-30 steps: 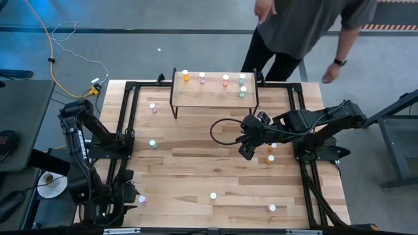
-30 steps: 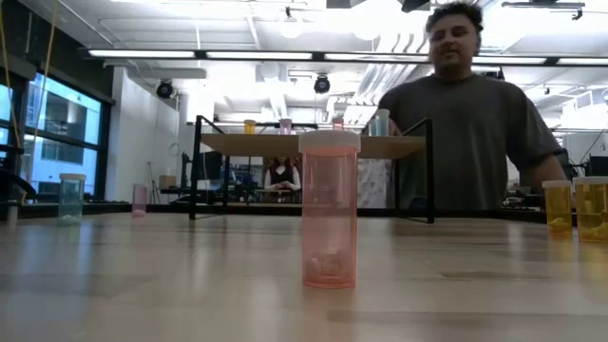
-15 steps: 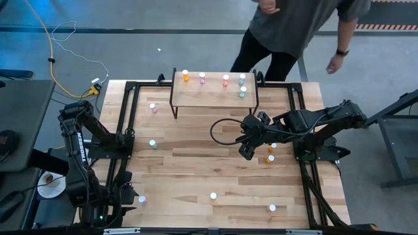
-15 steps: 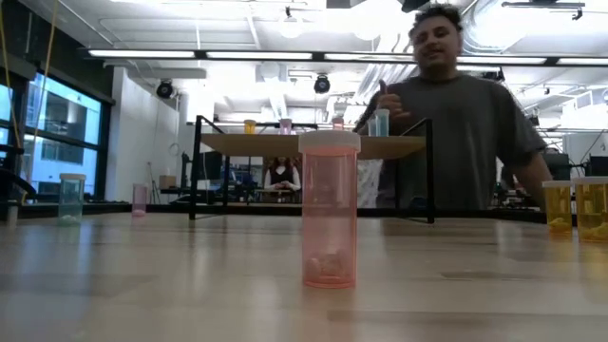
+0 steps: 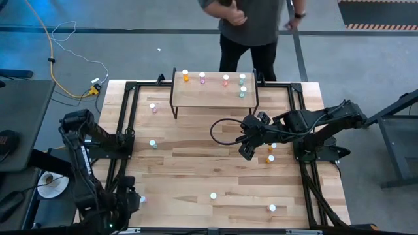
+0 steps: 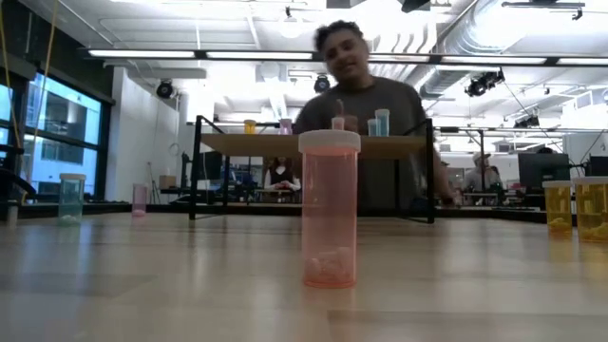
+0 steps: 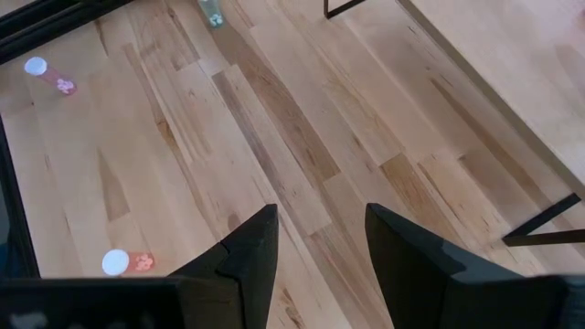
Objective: Pick and place medicine bottles onto shelf by color
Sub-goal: Put the bottom purple pill bottle on the shelf aligned with the other purple pill bottle
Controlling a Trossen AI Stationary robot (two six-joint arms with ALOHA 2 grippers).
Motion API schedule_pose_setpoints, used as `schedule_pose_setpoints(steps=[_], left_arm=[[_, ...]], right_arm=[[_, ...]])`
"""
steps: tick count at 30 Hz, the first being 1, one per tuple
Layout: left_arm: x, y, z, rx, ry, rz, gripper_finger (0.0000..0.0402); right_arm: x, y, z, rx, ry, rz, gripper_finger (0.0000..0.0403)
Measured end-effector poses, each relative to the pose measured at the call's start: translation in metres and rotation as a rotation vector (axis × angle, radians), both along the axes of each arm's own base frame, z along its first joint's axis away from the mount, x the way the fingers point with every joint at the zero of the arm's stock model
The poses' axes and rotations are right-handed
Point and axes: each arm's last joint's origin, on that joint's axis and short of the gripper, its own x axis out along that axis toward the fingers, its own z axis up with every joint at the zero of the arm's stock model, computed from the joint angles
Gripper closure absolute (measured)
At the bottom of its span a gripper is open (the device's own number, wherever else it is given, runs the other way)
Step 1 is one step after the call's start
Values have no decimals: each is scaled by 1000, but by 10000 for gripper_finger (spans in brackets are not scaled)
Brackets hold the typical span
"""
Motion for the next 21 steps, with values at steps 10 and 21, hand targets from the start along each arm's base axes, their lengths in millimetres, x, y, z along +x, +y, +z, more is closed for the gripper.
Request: schedule_pose_setpoints(steps=[10, 21], left_arm=[[11, -4, -19, 26, 81, 63, 200], [12, -3, -26, 14, 133, 181, 200]], right_arm=[[0, 0, 0, 0, 0, 0, 245], [0, 0, 0, 0, 1, 1, 245]])
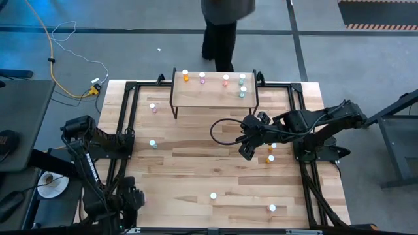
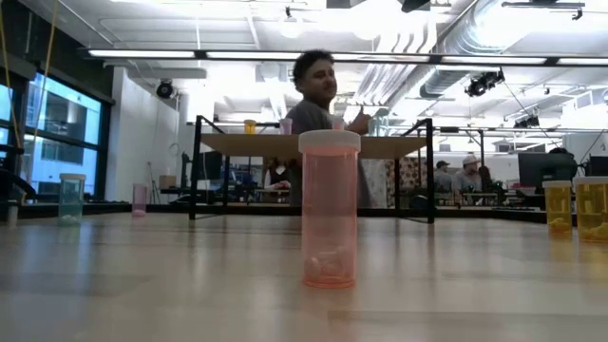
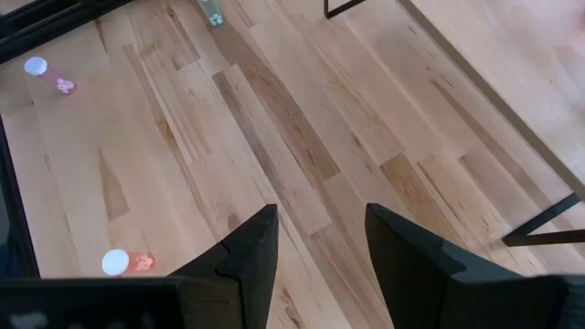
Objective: Pick and place medicine bottles onto shelf by color
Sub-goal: Put the bottom purple pill bottle on the shelf aligned with the other purple pill bottle
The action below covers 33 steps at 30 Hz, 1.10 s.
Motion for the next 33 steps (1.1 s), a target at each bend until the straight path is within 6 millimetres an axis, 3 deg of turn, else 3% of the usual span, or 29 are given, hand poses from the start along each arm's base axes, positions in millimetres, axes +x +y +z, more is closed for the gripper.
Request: schedule_pose_setpoints(steps=[8, 17, 28, 33], left_arm=[[-10, 25, 20, 51, 97, 31, 200], [-24, 48, 58, -20, -80, 20, 200], [-30, 38, 24, -206, -201, -6, 200], [-34, 37, 14, -196, -223, -18, 200]], right_arm=[[0, 0, 0, -5, 2, 6, 245], [0, 0, 0, -4, 2, 6, 245], [0, 0, 0, -4, 2, 6, 245], [0, 0, 0, -4, 2, 6, 245]])
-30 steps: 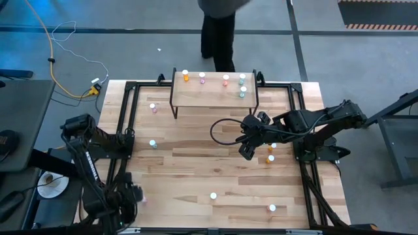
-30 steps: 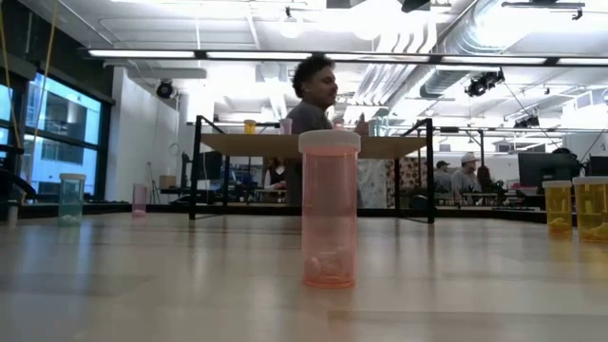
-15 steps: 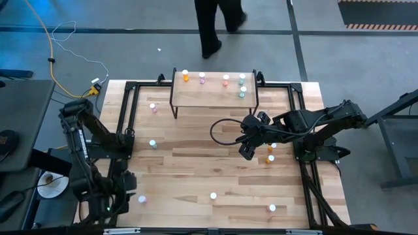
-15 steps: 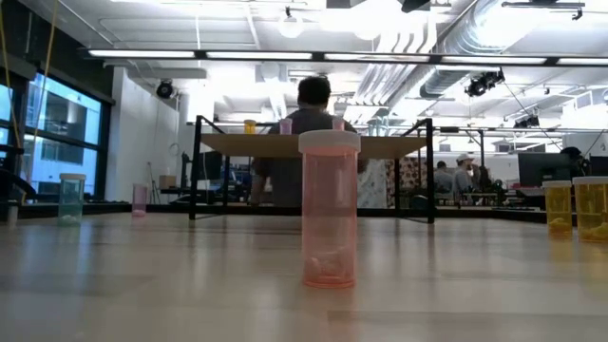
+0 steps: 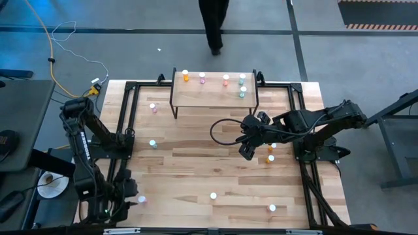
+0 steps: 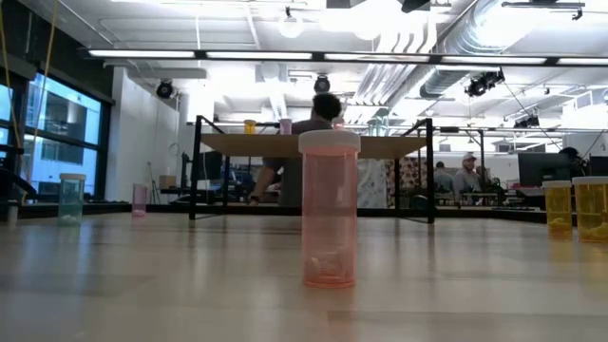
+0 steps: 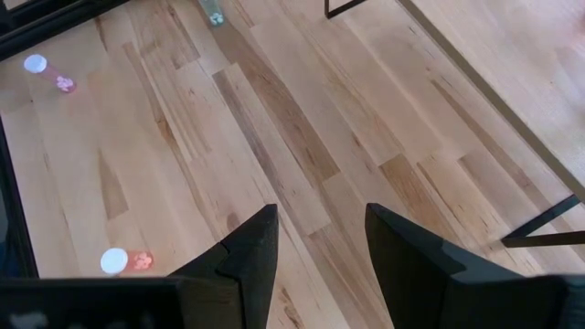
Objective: Pick and place medicine bottles onto shelf by color
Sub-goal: Put the bottom purple pill bottle on the shelf aligned with the other purple pill bottle
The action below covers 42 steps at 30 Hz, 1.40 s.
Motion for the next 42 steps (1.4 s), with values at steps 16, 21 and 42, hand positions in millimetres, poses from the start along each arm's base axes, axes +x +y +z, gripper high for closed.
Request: schedule_pose_setpoints(steps=[16, 21, 42], left_arm=[[2, -6, -29, 22, 10, 8, 200], [3, -9, -37, 33, 49, 16, 200], [13, -14, -60, 103, 89, 77, 200]], right_arm=[[0, 0, 0, 0, 0, 0, 245], [0, 0, 0, 0, 0, 0, 245], [0, 0, 0, 2, -2, 1, 245]])
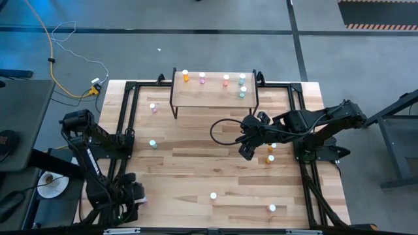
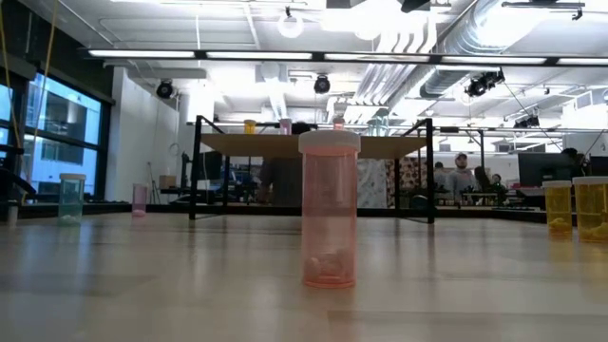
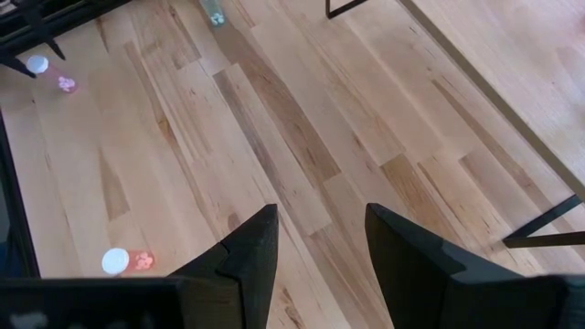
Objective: Pick and place medicine bottles onto shelf by color
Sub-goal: Put the bottom purple pill bottle on the shelf aligned with the other purple pill bottle
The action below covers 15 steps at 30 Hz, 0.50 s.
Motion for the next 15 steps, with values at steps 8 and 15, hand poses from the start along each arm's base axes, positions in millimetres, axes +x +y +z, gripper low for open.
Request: schedule_pose_setpoints(steps=[8, 15], left_arm=[[2, 0, 0, -6, -8, 0, 200], [2, -1, 0, -15, -12, -2, 218]], right_arm=[[0, 0, 0, 1, 0, 1, 245], [0, 0, 0, 2, 0, 1, 245]])
